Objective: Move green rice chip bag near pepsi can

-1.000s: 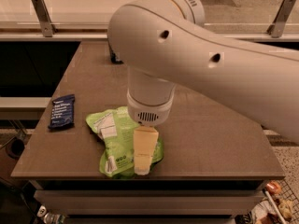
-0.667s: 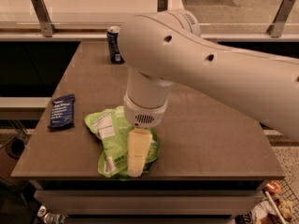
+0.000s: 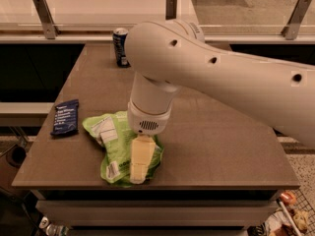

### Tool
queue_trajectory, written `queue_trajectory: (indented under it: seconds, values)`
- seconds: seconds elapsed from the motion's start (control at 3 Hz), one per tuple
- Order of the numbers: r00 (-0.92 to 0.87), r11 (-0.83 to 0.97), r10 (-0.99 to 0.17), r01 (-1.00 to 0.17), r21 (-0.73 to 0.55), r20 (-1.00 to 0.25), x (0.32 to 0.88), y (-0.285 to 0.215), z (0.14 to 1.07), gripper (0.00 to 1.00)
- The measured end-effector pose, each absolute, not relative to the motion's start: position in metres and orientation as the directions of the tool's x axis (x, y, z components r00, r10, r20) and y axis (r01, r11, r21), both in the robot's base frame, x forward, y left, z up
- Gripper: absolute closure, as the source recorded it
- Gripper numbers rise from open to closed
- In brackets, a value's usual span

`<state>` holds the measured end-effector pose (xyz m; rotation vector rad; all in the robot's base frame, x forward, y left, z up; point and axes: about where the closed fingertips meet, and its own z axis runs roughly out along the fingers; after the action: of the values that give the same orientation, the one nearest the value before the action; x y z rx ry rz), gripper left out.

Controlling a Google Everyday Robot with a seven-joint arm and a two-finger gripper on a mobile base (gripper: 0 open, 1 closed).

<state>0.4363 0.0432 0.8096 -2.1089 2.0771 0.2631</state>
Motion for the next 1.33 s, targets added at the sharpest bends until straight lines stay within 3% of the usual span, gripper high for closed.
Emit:
queue_trajectory:
  seconds: [0.67,1.0,1.33]
  values:
    - [0.015,-0.016,-0.970,-1.000,0.003,-0.243,0.4362,0.0432,0.8120,0.87]
    - [0.016,-0.016,-0.970,-1.000,0.000,-0.241,0.4354,0.0432,0.8143,1.00]
    - [0.016,-0.016,-0.970,-1.000,0.000,-0.241,0.4353,0.0432,0.8143,1.00]
